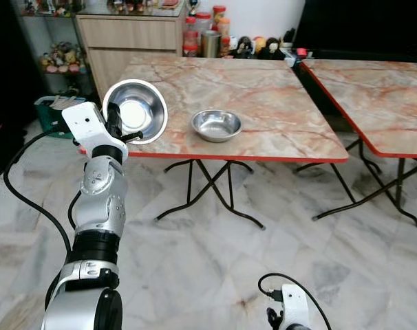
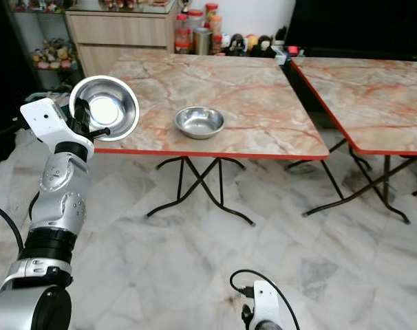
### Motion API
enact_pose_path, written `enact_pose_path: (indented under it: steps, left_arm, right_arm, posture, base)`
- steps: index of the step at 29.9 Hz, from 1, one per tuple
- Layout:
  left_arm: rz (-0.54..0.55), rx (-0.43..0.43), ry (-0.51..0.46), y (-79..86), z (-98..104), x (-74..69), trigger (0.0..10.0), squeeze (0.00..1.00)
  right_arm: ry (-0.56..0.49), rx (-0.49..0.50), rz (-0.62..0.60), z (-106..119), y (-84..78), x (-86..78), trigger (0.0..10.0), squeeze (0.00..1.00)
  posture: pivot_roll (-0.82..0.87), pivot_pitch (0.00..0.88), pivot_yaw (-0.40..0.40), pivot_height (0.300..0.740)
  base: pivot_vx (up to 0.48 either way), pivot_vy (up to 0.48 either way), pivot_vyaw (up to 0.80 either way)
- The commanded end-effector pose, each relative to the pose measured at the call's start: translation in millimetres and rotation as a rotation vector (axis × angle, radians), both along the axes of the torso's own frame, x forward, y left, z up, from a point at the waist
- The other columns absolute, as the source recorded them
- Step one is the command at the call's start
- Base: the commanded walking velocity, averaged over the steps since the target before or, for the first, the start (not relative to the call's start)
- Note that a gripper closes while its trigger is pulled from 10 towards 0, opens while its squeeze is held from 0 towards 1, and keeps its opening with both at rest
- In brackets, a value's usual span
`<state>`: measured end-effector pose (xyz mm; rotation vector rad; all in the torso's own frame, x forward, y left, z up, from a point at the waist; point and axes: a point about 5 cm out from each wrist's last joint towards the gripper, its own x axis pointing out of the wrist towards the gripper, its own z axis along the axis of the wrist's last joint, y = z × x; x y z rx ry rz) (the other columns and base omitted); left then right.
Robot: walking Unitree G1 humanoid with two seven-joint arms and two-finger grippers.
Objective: Setting the table
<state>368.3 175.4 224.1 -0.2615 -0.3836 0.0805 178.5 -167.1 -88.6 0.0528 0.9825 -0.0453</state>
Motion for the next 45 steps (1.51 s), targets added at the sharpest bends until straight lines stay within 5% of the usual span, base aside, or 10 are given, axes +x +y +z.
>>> enact_pose_path:
  steps: [1,45]
  left_arm:
    - [0.022,0.019,-0.004,6.0,3,-1.1,10.0,0.00]
    - [-0.037,0.021,0.011,-5.4,-1,-0.4,10.0,0.00]
  right_arm:
    - [-0.023,-0.001,-0.008,3,-0.7,6.2,10.0,0.00]
    - [-0.044,0.008,-0.015,6,-0.5,11.7,10.0,0.00]
  posture:
    - [0.02,0.000,-0.040,0.740]
    - [0.02,0.000,-0.039,0.740]
  base:
    - [0.330,0.000,0.00]
    - [0.336,0.000,-0.24]
